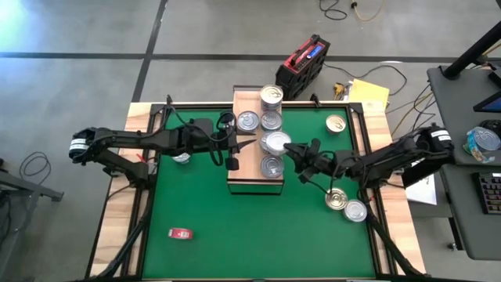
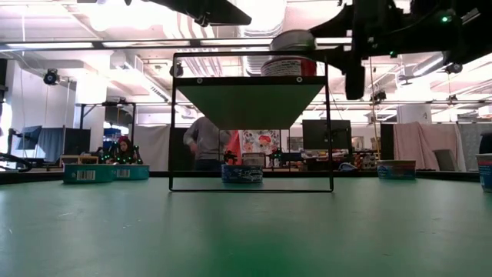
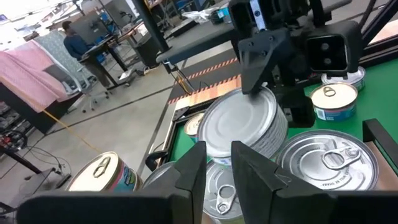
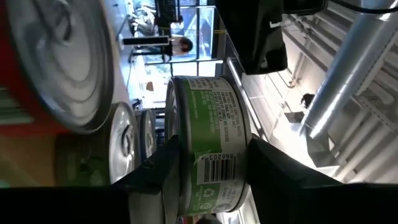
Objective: Stack canned seafood by type on shelf
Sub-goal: Stack the top green tuna can on top of the green tuna can on the shelf
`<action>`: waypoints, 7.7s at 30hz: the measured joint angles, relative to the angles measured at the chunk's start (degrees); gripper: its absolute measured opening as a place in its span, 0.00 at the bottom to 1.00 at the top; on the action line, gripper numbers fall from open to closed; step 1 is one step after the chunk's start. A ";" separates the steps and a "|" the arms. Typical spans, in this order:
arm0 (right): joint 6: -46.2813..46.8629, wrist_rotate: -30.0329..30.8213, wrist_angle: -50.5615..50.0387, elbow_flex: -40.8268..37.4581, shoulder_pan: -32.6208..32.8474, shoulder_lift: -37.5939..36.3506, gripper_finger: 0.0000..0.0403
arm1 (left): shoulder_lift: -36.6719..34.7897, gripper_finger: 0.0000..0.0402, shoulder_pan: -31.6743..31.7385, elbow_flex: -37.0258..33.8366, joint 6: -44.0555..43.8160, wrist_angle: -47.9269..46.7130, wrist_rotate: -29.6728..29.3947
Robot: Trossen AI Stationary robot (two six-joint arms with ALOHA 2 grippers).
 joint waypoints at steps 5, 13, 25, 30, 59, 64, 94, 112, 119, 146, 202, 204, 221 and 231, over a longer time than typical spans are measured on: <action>-1.02 1.14 0.07 1.77 -0.77 3.35 0.34 | 0.00 0.15 0.01 0.00 -0.02 -0.79 0.00; -1.47 2.25 0.26 1.85 -1.66 4.89 0.35 | 0.00 0.15 0.01 0.00 -0.02 -2.00 0.00; -18.20 9.77 0.09 1.77 0.59 4.88 0.34 | -0.02 0.15 0.03 0.00 -0.26 -3.07 0.00; -26.35 10.39 5.04 1.77 1.63 4.71 0.34 | -0.02 0.15 0.05 0.00 -0.24 -3.35 -1.46; 92.33 -9.94 -38.75 16.25 -11.70 -23.64 0.34 | -0.04 0.15 0.01 0.00 1.33 -4.32 -7.78; 89.86 -9.15 -40.98 16.27 -11.69 -25.24 0.34 | -0.04 0.15 0.05 -0.02 1.31 -6.07 -9.96; -7.52 6.77 -12.81 3.92 2.06 -5.03 0.34 | -0.04 0.15 0.03 -0.02 1.27 -9.41 -14.53; -11.42 6.90 -2.40 0.48 0.82 0.06 0.34 | -0.04 0.15 0.01 -0.02 1.26 -8.70 -14.52; -11.04 5.93 -3.17 0.48 0.62 0.40 0.34 | -0.04 0.15 0.01 -0.02 0.98 -8.20 -14.40; -7.84 3.82 -4.85 0.48 -1.10 1.23 0.36 | -0.04 0.15 0.05 -0.02 0.39 -8.16 -14.34; -7.62 4.76 -13.77 4.71 -2.07 1.21 0.69 | -0.04 0.15 0.05 -0.02 0.37 -8.13 -14.32; -7.60 5.64 -15.32 5.10 -2.05 1.18 0.69 | -0.04 0.15 0.05 -0.02 0.37 -8.13 -14.32; -7.82 8.05 -16.30 7.15 -2.07 0.88 0.71 | -0.04 0.15 0.03 -0.02 -0.09 -8.22 -14.29; -7.74 10.54 -24.52 10.19 -2.04 0.88 0.77 | -0.04 0.15 -0.01 -0.44 -0.09 -8.42 -14.31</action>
